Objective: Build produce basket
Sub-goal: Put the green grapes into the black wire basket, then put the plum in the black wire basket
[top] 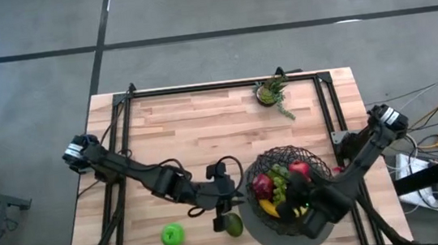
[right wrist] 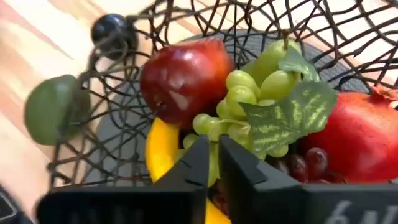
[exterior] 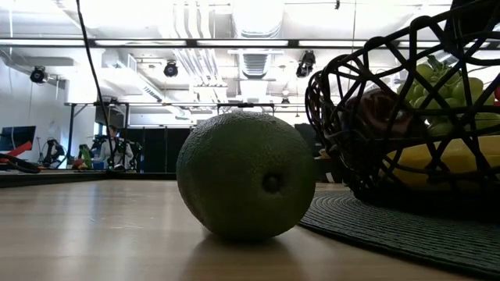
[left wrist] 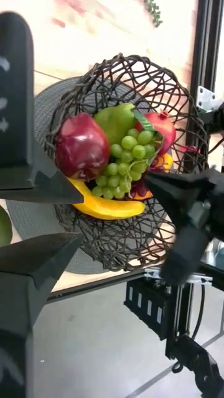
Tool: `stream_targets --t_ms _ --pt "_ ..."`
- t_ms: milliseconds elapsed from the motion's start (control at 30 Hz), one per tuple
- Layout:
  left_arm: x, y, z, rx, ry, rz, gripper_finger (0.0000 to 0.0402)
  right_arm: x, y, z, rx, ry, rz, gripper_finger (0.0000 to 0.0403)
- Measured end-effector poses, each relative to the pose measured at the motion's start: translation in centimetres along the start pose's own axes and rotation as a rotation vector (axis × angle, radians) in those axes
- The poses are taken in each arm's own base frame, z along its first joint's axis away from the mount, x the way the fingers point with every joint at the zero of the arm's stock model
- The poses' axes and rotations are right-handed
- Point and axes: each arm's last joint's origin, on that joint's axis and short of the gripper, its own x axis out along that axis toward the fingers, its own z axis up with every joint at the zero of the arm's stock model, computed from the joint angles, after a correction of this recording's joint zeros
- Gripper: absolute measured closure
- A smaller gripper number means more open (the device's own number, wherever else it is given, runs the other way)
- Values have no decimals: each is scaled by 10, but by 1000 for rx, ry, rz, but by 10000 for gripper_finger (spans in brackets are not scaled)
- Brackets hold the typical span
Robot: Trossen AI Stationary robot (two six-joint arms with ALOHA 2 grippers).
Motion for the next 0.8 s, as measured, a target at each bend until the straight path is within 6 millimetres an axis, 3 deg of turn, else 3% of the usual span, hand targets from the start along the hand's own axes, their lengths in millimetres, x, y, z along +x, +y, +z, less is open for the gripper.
stream_targets --t_ms 133,500,633,800 --pt "-1 -3 -1 4 1 -6 334 14 -2 1 -8 47 -13 393" --pt "-3 -9 -3 12 3 -21 334 39 -5 -14 8 66 43 394" --pt "-3 -9 -3 12 2 -21 334 33 -6 -11 -19 71 45 394" --pt "-12 -9 1 5 -12 -29 334 3 -5 2 -39 97 78 394"
